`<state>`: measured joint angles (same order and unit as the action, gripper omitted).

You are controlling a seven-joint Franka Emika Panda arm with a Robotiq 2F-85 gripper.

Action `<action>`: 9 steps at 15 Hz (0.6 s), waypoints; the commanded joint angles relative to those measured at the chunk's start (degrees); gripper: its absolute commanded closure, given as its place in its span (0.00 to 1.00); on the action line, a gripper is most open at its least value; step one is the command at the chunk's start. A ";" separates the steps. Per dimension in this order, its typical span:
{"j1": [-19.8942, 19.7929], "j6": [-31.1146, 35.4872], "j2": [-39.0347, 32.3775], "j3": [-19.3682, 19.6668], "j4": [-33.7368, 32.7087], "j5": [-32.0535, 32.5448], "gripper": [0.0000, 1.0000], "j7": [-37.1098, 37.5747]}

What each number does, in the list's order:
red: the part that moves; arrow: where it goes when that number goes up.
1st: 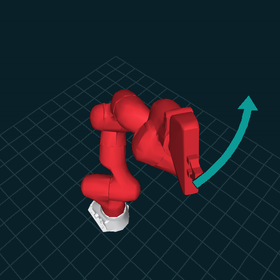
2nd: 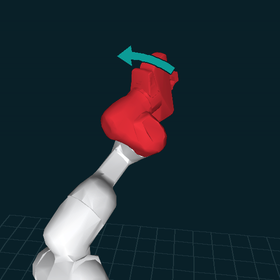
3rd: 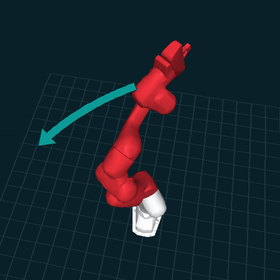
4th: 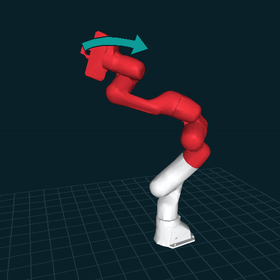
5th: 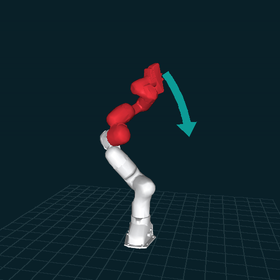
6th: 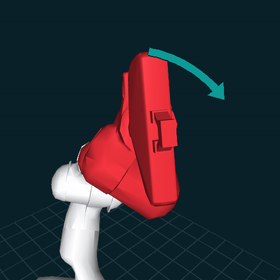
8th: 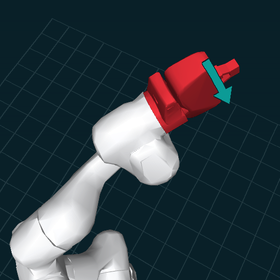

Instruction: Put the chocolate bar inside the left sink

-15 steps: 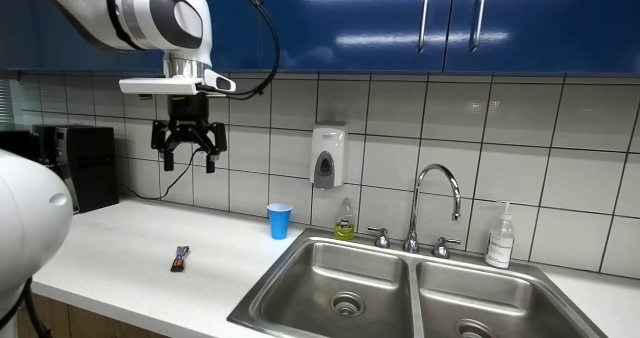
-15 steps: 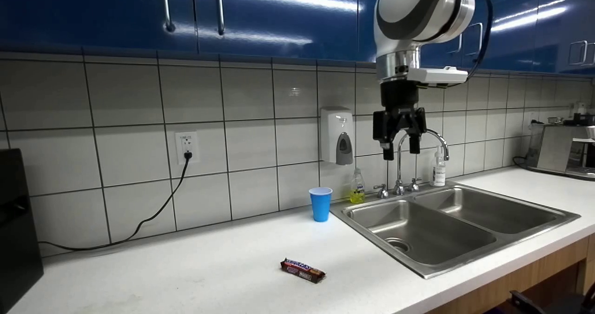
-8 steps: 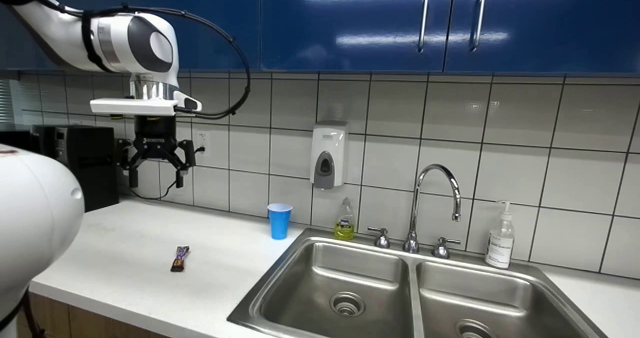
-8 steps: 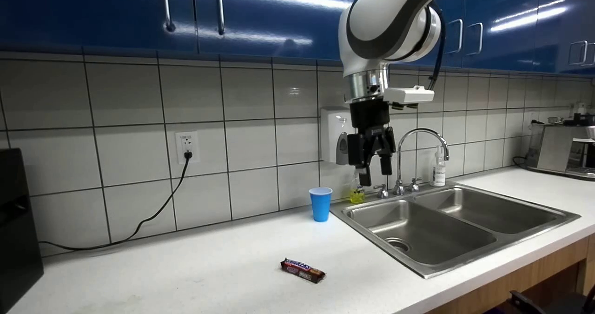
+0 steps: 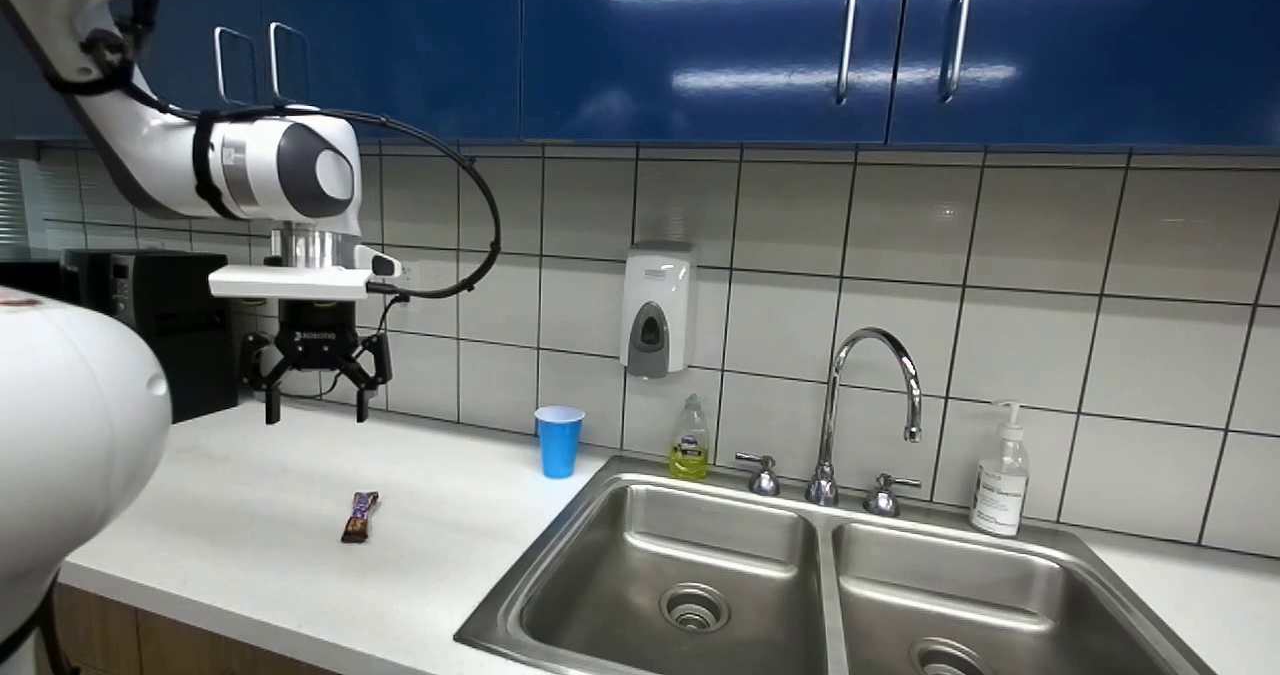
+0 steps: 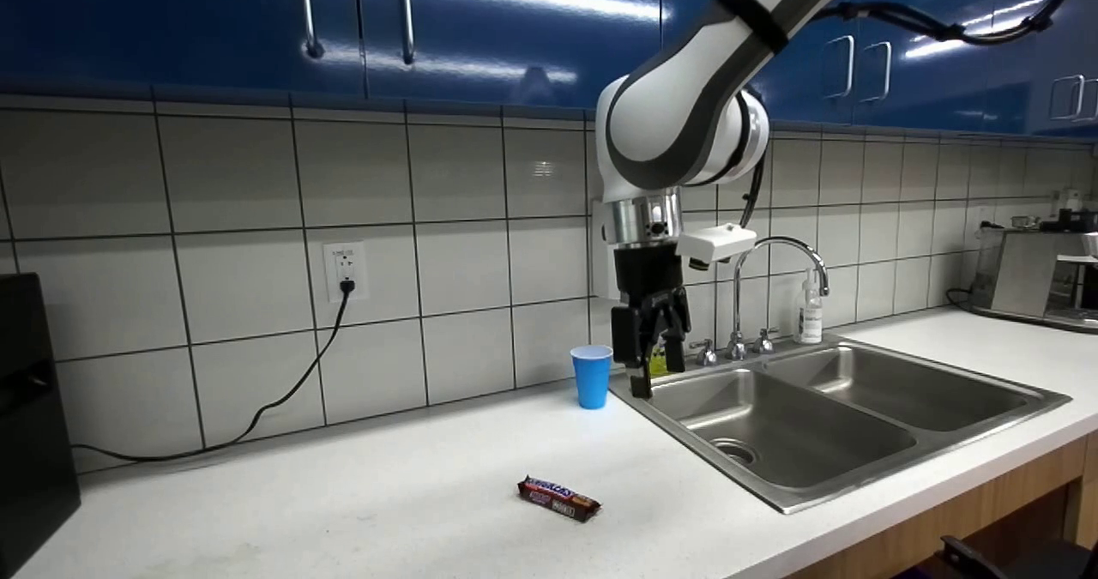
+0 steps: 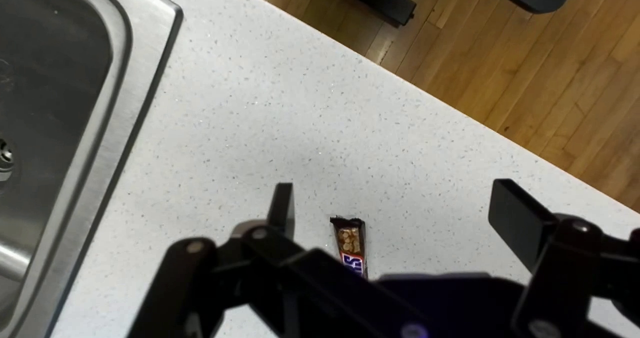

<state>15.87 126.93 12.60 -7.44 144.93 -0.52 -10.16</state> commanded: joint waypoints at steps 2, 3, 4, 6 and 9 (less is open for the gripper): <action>-0.67 3.25 -7.23 -1.25 -2.01 -1.08 0.00 -2.99; -0.67 4.16 -8.65 -1.49 -2.35 -1.07 0.00 -3.24; -0.67 4.87 -10.09 -1.76 -2.92 -1.12 0.00 -3.46; -0.59 6.37 -12.85 -2.52 -4.27 -1.20 0.00 -4.08; -0.69 8.58 -17.05 -3.72 -6.53 -1.28 0.00 -5.16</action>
<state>15.88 133.99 -0.13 -9.48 141.63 -0.56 -12.83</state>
